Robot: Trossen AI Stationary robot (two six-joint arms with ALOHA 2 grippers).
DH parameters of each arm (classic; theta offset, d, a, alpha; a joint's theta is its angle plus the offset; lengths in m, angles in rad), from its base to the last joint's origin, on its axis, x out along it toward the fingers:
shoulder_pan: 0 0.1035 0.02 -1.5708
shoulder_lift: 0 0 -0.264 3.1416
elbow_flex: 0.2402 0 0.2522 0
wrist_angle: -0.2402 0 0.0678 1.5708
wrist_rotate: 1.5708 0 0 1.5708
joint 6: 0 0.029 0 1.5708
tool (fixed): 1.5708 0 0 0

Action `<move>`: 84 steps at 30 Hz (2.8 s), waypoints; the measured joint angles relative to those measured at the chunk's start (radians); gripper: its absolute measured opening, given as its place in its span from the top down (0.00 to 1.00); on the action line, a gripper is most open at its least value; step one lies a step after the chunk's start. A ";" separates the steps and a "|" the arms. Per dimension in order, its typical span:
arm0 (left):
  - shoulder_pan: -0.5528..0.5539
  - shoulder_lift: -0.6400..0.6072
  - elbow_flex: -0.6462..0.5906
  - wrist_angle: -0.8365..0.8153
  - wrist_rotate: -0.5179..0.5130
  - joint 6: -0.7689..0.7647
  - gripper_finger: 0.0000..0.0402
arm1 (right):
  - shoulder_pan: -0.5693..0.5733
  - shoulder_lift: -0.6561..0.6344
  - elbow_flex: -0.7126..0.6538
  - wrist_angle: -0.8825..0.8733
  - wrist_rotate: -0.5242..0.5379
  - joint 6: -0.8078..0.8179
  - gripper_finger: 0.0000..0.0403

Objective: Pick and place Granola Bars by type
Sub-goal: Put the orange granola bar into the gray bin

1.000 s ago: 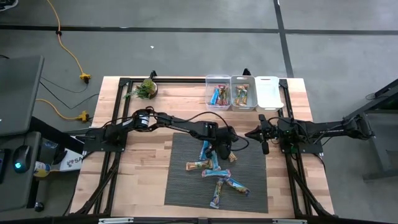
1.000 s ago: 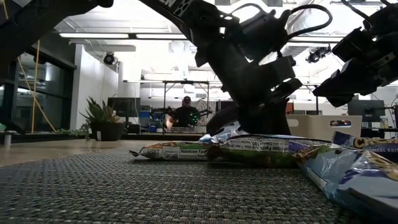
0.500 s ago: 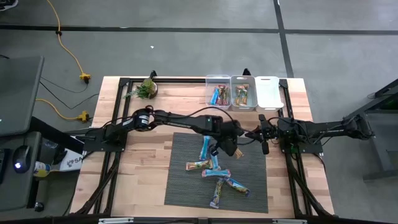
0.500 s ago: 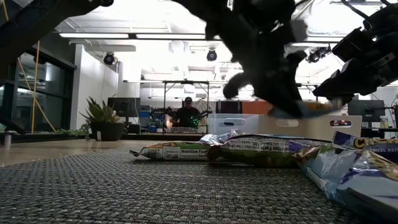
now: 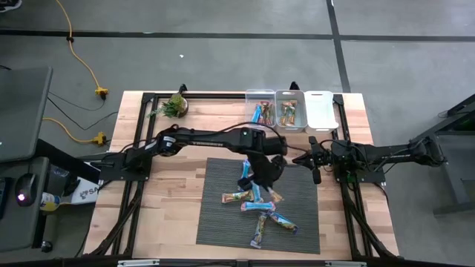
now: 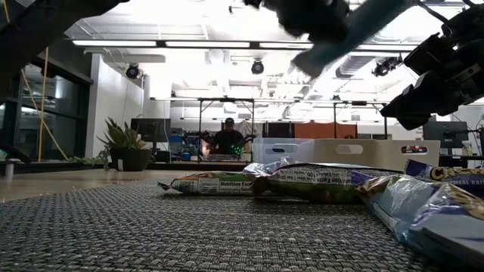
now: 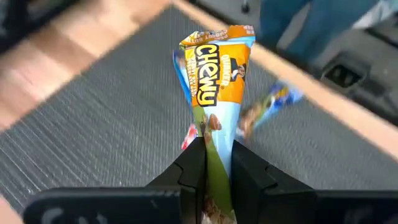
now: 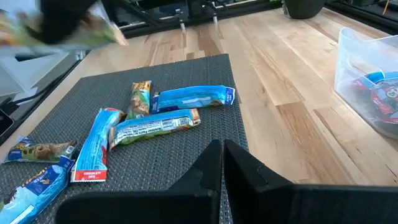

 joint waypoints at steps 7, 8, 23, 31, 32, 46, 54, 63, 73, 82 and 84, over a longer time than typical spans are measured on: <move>-0.013 -0.050 0.012 0.316 0.076 -0.185 0.88 | 0.000 0.000 0.000 0.000 0.000 0.000 1.00; -0.014 -0.057 0.010 0.375 0.074 -0.218 0.88 | 0.000 0.001 0.000 0.002 0.000 0.000 1.00; 0.001 -0.063 0.011 1.130 -0.793 -0.434 0.88 | 0.000 0.000 0.000 0.001 0.000 0.000 1.00; 0.120 -0.063 0.011 1.100 -0.920 -0.772 0.88 | 0.000 0.000 0.000 0.002 0.000 0.000 1.00; 0.136 -0.063 0.008 1.086 -0.942 -0.811 0.88 | 0.000 0.000 0.000 0.002 0.000 0.000 1.00; 0.308 0.004 0.000 0.780 -0.892 -1.509 0.88 | 0.000 0.000 0.000 0.002 0.000 0.000 1.00; 0.321 0.111 -0.001 0.774 -0.856 -1.683 0.88 | 0.000 0.000 0.000 0.000 0.000 0.000 1.00; 0.321 0.206 0.001 0.805 -0.920 -1.785 0.88 | 0.000 0.000 0.000 0.000 0.000 0.000 1.00; 0.321 0.239 0.001 0.804 -0.993 -1.791 0.88 | 0.000 0.000 0.000 0.000 0.000 0.000 1.00; 0.322 0.239 0.001 0.761 -0.977 -1.788 0.88 | 0.000 0.000 0.000 0.000 0.000 0.000 1.00; 0.322 0.239 0.001 0.740 -0.972 -1.788 0.88 | 0.000 0.000 0.000 0.000 0.000 0.000 1.00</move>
